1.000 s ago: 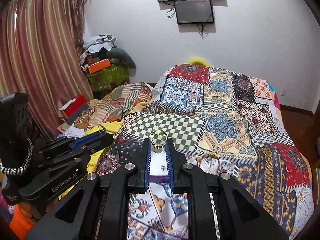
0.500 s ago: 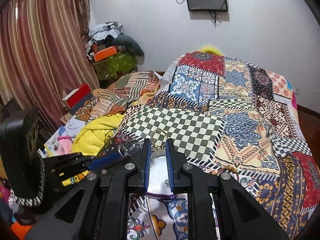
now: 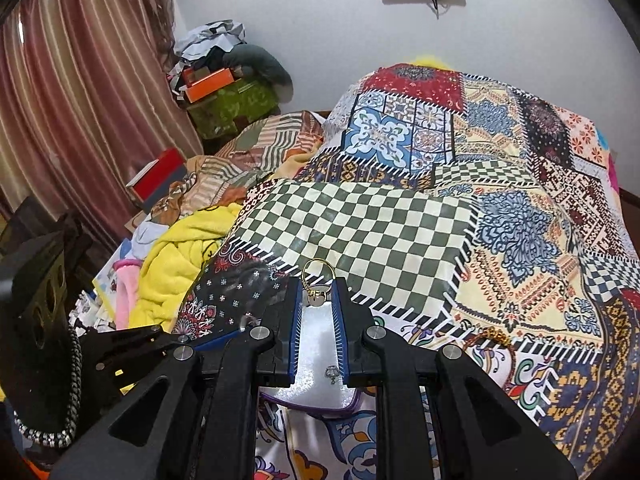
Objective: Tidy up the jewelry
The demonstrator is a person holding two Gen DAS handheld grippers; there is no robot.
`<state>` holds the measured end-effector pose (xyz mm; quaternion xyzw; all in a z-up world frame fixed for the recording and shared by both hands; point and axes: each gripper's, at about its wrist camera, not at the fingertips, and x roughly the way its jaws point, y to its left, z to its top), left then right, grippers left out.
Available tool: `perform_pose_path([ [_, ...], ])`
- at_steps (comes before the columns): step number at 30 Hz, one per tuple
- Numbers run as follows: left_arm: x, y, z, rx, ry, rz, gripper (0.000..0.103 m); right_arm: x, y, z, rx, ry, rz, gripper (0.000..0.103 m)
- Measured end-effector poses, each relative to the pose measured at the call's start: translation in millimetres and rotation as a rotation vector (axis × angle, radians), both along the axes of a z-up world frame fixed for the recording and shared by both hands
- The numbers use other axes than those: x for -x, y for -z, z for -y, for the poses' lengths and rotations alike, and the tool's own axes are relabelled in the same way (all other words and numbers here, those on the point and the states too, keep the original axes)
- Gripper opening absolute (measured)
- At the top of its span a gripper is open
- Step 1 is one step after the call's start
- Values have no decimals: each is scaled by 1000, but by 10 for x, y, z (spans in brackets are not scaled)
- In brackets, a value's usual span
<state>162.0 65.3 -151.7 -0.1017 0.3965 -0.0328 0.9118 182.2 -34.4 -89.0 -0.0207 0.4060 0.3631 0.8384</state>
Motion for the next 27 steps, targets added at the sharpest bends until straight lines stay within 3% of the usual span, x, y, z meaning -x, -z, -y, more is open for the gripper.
perform_pose_path([
  [3,5,-12,-4,0,1,3,12,-13,10,-23,14,-7,-5,14],
  [9,26,-63,-16,-8,-5,5,12,-7,-39,10,12,4,-12,26],
  [27,355,-644,60,-62,-20,120,14,301,-491,637,28,149,98,26],
])
